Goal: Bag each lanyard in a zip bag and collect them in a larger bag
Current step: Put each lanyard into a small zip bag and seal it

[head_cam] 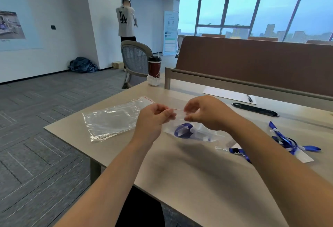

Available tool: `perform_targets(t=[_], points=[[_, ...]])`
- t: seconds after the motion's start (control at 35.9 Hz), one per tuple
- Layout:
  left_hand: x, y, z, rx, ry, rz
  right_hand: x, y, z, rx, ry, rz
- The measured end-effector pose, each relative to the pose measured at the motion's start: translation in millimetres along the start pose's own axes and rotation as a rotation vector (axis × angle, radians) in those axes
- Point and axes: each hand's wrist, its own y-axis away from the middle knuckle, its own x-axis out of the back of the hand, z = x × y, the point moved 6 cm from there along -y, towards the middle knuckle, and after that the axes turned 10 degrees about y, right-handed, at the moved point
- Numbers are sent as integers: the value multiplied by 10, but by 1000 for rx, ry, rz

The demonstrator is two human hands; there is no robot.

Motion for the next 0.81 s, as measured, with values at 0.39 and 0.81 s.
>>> perform_targets(t=[0.39, 0.81], points=[[110, 92, -101, 64, 100, -19, -79, -114, -49, 14, -42, -2], [117, 94, -63, -62, -92, 29, -156, -171, -170, 20, -77, -20]])
